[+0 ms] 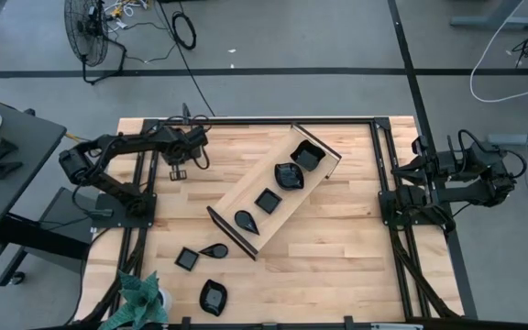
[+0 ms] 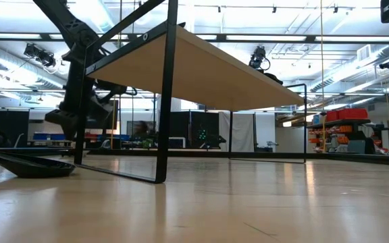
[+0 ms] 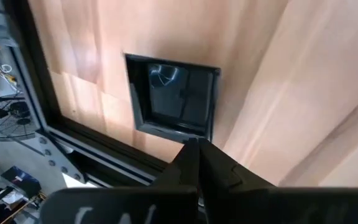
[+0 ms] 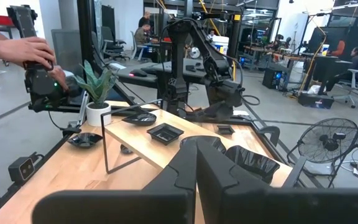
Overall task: Pick & Place Mini shaped plates
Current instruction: Stack the black square shaped plate on top of the black square shaped plate on the shelf
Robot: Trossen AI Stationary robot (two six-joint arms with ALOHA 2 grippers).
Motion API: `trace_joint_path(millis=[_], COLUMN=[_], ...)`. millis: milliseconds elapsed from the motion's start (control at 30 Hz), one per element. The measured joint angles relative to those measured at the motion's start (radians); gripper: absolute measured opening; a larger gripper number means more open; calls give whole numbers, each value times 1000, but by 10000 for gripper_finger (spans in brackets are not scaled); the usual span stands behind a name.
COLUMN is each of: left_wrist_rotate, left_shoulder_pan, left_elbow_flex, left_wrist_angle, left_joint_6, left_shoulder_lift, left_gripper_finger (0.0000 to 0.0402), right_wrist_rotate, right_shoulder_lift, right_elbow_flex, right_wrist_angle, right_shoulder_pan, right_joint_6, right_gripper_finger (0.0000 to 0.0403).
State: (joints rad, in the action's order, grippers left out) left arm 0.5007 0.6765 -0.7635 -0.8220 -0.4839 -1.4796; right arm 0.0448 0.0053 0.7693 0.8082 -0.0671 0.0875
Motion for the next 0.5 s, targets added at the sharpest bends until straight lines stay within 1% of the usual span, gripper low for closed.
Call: trace_joint_path(millis=[167, 267, 300, 433, 500], left_wrist_rotate=[0, -7, -35, -203, -230], left_shoulder_pan=[-5, -18, -21, -22, -22], left_elbow_flex=[-17, -18, -18, -16, -16], left_wrist_angle=[-4, -18, -30, -61, -61], left_joint_6=[1, 7, 12, 59, 87], left_shoulder_lift=[0, 0, 0, 0, 0], left_gripper_finger=[3, 11, 16, 45, 67], right_wrist_rotate=[0, 0, 0, 0, 0], right_shoulder_lift=[0, 0, 0, 0, 0], right_elbow_flex=[0, 0, 0, 0, 0], right_wrist_angle=[0, 0, 0, 0, 0], right_shoulder_pan=[0, 0, 0, 0, 0], right_joint_6=[0, 0, 0, 0, 0], right_gripper_finger=[10, 10, 10, 10, 10])
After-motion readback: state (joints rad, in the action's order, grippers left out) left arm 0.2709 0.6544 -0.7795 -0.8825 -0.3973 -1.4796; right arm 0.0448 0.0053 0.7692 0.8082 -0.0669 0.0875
